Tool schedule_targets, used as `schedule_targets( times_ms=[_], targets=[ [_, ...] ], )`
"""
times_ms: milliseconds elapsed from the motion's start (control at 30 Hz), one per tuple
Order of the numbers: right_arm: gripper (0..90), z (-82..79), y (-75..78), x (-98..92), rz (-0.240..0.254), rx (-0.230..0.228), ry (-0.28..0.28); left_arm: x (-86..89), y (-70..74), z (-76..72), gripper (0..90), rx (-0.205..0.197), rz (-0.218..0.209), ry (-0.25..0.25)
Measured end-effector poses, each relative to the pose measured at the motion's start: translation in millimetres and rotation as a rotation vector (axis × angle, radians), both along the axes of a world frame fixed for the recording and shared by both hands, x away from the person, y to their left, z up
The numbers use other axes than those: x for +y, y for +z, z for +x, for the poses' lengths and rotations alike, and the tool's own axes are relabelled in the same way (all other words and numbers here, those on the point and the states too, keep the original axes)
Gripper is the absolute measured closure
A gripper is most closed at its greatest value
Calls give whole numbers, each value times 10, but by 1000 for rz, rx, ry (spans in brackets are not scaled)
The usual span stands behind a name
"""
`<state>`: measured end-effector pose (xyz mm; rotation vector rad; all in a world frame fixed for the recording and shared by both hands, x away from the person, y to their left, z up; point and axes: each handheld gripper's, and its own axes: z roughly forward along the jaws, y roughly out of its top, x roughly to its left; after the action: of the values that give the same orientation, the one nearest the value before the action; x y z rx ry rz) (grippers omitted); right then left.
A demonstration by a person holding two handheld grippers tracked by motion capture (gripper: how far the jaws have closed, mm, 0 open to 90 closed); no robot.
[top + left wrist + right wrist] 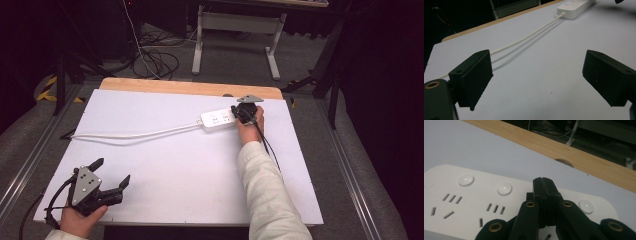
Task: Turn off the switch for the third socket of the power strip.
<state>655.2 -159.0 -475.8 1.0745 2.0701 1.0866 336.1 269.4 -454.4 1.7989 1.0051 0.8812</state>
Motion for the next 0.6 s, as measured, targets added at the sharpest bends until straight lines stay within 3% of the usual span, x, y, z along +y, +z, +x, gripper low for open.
schedule_targets(
  times_ms=[367,600],
  targets=[
    [900,6,-3,-38,-6,-10,-44,0,-2,3,99,2,2,-2],
    [900,4,-6,-32,17,-1,-25,-6,-3,5,99,4,6,-3]
  ],
)
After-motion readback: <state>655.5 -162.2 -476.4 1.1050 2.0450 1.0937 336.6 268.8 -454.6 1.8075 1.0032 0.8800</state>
